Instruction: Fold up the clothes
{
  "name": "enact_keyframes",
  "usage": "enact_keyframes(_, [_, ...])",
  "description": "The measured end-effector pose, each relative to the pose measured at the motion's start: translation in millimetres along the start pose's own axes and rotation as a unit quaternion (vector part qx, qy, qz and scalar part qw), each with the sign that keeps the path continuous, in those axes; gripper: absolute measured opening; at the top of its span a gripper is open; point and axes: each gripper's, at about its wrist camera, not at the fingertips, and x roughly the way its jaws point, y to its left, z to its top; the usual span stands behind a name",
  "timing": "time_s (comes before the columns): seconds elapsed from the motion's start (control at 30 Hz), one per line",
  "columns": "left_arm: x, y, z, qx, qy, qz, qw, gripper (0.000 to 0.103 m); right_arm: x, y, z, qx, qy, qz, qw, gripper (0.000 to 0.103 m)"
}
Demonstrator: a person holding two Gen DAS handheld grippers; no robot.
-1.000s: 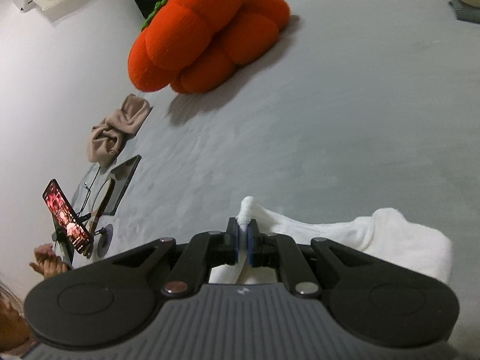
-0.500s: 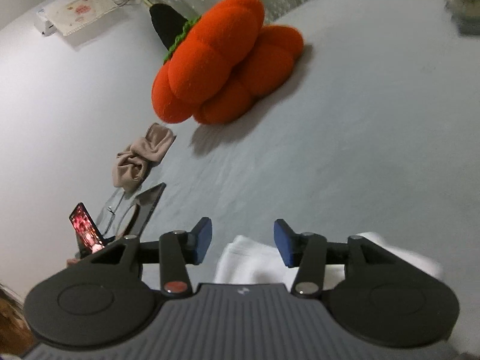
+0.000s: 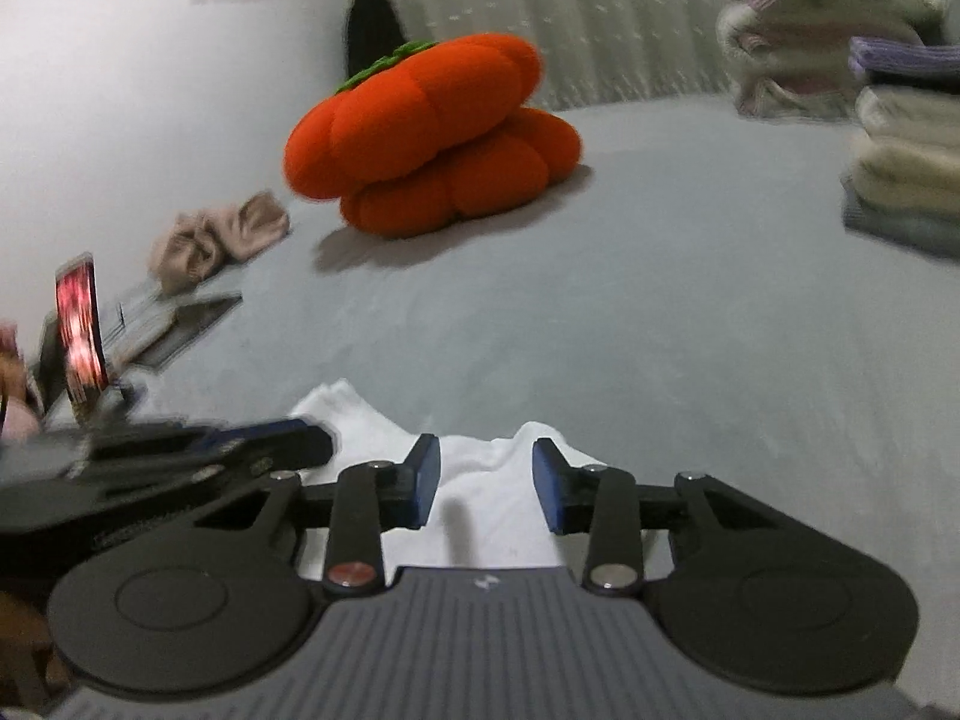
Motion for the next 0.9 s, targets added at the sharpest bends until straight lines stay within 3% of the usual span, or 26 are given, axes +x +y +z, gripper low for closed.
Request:
enact_keyframes(0.13, [25,15,-7,-0.004,0.013,0.030,0.9995,0.005,23,-5,-13,-0.046,0.004,-0.040,0.998,0.023])
enact_keyframes(0.23, [27,26,-8,-0.027,0.013,0.057,0.9979,0.005,22,-30,-13,0.004,-0.003,-0.052,0.999,0.009])
enact_keyframes(0.33, [24,38,-10,-0.052,0.015,0.094,0.9941,0.010,15,-51,-11,0.034,-0.004,-0.072,0.997,0.009])
enact_keyframes(0.4, [22,45,-10,-0.071,0.021,0.100,0.9922,0.010,8,-59,-10,0.042,-0.005,-0.079,0.996,0.010])
enact_keyframes(0.47, [12,41,-8,-0.071,0.014,0.094,0.9930,0.011,-1,-58,-10,0.041,-0.009,-0.082,0.996,0.024])
enact_keyframes(0.63, [-14,31,-3,-0.069,-0.003,0.076,0.9947,0.013,-31,-35,-14,0.028,-0.024,-0.049,0.998,0.024])
enact_keyframes(0.9, [-48,-14,-23,0.032,0.025,0.009,0.9991,0.013,-44,30,-33,-0.059,-0.017,-0.003,0.998,0.024])
